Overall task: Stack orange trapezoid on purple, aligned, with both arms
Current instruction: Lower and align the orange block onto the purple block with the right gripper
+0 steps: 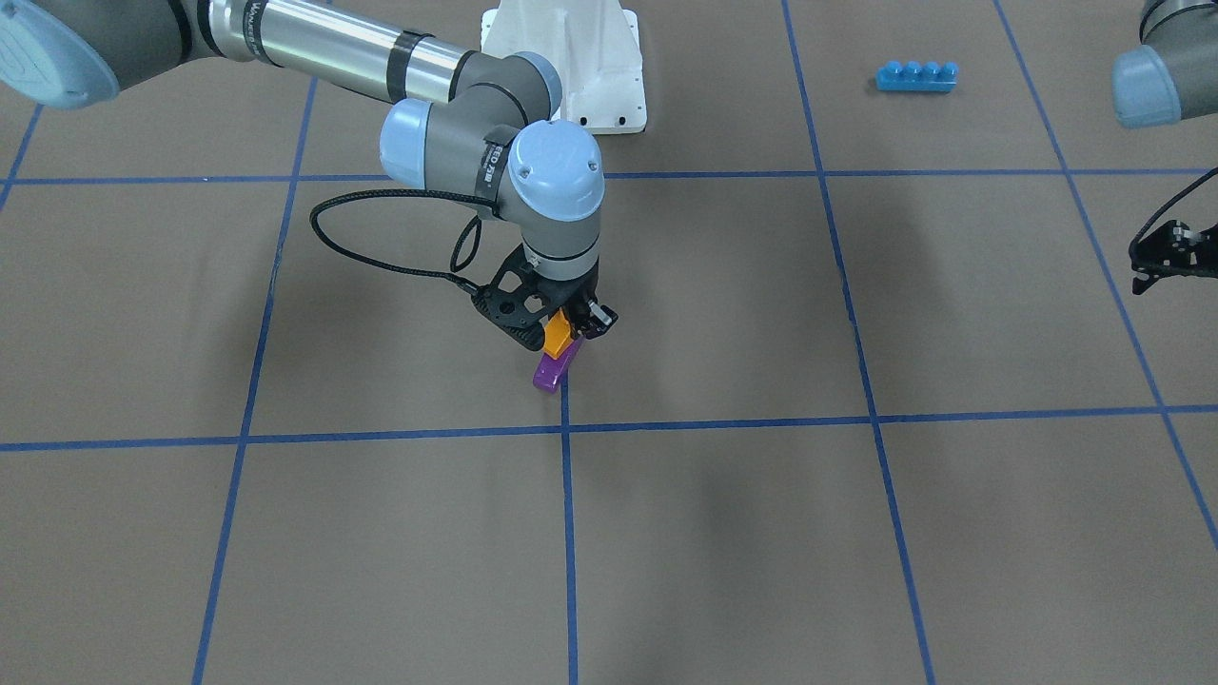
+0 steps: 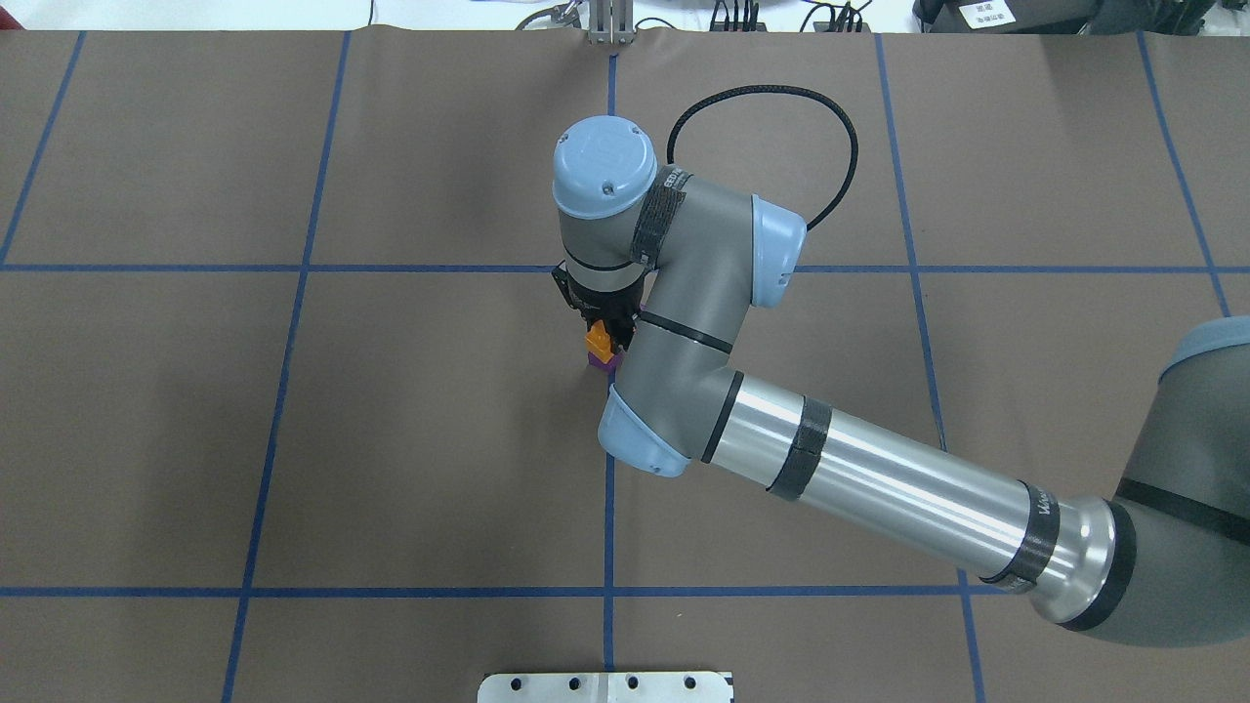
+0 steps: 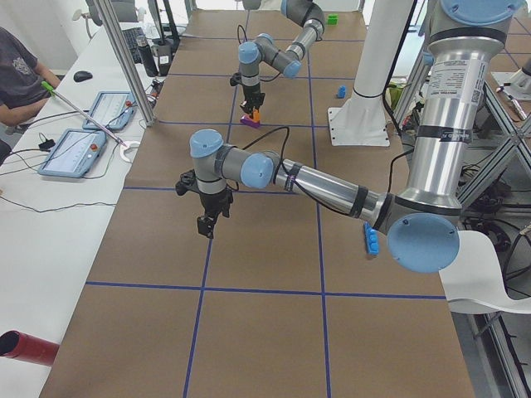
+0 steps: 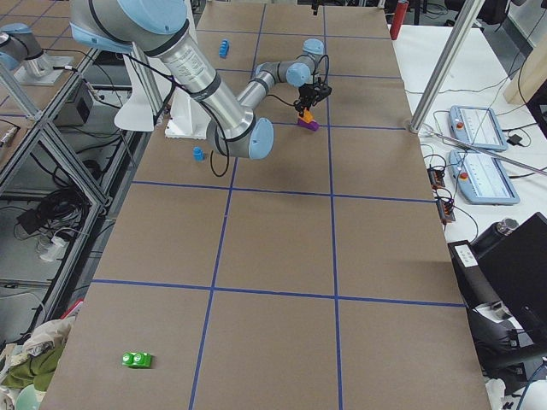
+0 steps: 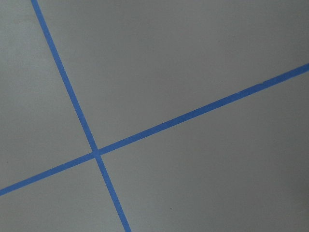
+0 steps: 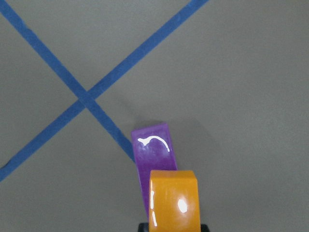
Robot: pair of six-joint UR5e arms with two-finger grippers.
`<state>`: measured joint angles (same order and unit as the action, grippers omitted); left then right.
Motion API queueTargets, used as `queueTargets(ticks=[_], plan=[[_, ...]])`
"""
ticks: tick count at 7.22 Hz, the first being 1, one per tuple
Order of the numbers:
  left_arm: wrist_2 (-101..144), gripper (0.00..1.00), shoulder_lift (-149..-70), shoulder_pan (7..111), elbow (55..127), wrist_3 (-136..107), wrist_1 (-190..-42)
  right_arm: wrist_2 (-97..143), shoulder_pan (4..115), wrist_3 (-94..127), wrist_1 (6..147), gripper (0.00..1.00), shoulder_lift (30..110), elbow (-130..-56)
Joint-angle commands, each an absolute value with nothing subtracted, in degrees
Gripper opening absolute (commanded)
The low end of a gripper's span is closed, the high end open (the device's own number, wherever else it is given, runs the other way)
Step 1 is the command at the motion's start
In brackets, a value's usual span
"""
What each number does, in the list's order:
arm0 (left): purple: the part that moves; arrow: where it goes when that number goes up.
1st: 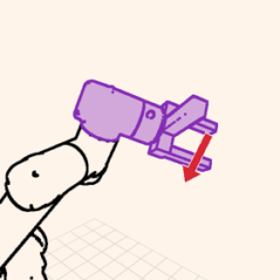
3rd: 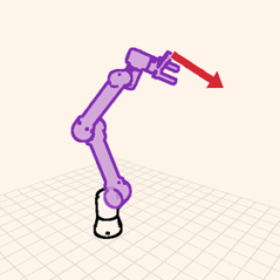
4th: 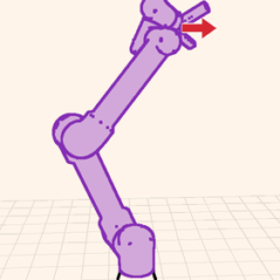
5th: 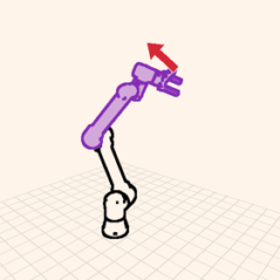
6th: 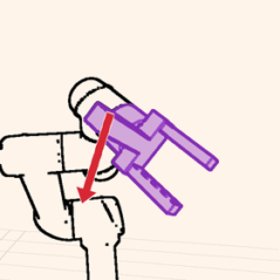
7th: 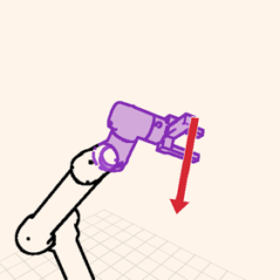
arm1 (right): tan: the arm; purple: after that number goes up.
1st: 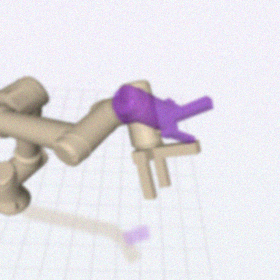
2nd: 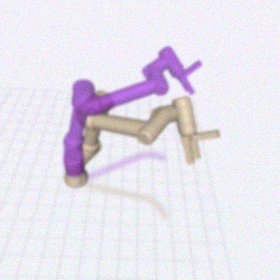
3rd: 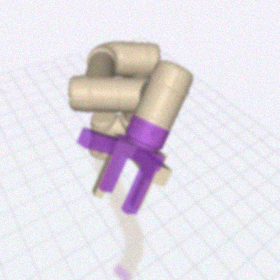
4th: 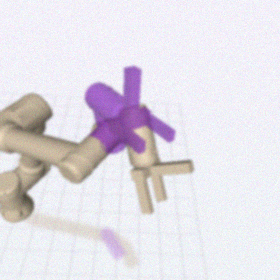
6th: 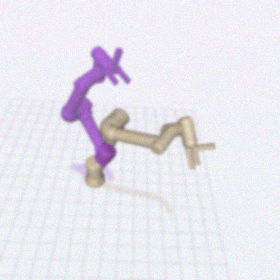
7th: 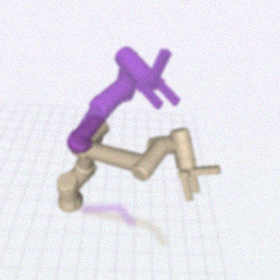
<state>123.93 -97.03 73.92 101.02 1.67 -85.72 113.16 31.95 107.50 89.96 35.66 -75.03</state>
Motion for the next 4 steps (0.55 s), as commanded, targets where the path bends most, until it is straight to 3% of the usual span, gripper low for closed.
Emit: queueTargets(ticks=[1,4], plan=[[123.9,1.00,-97.0,73.9,100.7,1.8,-85.8,112.3,31.6,107.3,88.7,0.00,35.7,-75.0],[123.9,1.00,-97.0,73.9,100.4,1.9,-85.8,111.3,31.0,106.4,87.2,0.00,36.1,-75.0]])
